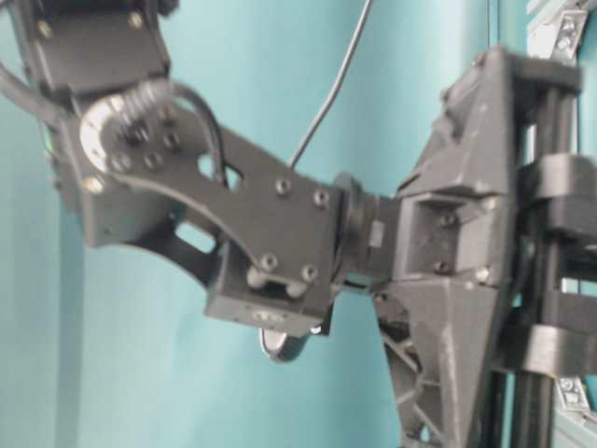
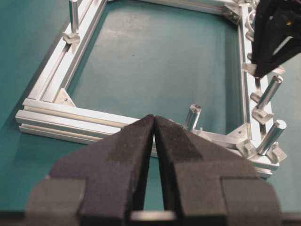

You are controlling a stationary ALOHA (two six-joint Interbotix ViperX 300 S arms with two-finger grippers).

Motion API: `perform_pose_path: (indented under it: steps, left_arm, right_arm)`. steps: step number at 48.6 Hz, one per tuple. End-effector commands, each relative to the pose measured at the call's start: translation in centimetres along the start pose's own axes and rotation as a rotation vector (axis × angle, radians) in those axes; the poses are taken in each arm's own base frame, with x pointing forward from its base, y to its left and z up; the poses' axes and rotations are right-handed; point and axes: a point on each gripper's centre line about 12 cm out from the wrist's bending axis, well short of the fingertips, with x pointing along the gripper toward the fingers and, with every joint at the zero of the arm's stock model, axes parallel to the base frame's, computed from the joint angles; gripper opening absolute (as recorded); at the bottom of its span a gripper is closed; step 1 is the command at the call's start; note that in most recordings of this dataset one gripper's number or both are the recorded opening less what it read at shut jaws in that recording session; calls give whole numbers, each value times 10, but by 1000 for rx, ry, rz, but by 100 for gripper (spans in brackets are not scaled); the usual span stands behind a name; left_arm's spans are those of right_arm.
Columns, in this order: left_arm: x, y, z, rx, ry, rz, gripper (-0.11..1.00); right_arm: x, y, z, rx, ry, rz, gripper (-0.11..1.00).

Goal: Move the cable alternately left and right between 8 closely spaced pins so it hooks onto each one.

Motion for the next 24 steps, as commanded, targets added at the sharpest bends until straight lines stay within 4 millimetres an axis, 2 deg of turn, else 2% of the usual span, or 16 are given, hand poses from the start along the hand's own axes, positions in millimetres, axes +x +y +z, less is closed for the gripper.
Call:
perform_pose_path:
  steps: [1,13,24]
  left_arm:
    - [0,0,4,-2,-11,0,12]
    - [0,0,4,-3,-11,0,12]
    - [0,0,5,-3,-11,0,12]
  right_arm:
    - [-13,6,19,9,-6,30,16]
    - [-7,8,54,2,-27,18,15]
    - [-1,8,77,1,-40,12,16]
